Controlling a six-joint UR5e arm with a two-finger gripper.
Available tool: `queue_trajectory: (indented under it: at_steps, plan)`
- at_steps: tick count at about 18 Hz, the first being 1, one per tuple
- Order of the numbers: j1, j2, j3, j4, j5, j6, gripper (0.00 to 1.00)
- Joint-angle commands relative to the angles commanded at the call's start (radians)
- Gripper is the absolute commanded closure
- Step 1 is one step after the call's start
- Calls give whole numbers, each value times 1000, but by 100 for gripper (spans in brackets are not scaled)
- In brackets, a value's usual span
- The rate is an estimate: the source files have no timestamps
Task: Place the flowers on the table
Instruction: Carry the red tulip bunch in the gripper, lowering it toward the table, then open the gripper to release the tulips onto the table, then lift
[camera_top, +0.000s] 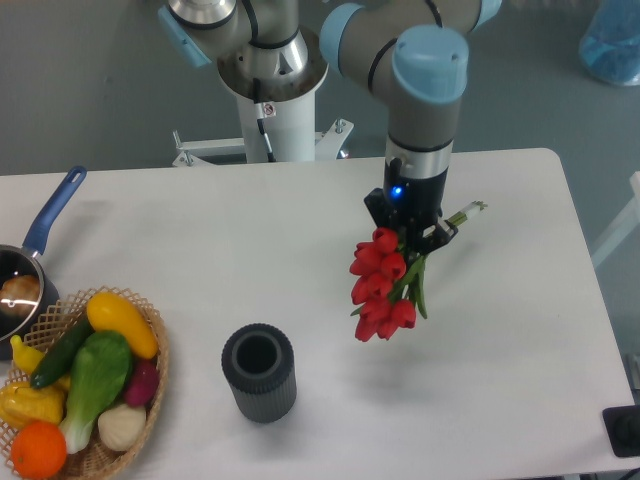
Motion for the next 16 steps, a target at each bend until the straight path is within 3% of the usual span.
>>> queue_trajectory:
  at_steps: [5, 8, 10, 11, 12, 16]
  plan:
    - [-14, -29, -3, 2, 2, 0, 51]
    - [-14, -35, -3, 2, 2, 5, 38]
    - [-15, -35, -3, 2, 2, 8, 21]
    - [-15, -37, -3, 2, 2, 8, 17]
    - [-15, -37, -6, 2, 2, 8, 2]
    - [-12, -26, -9, 3, 0, 3, 0]
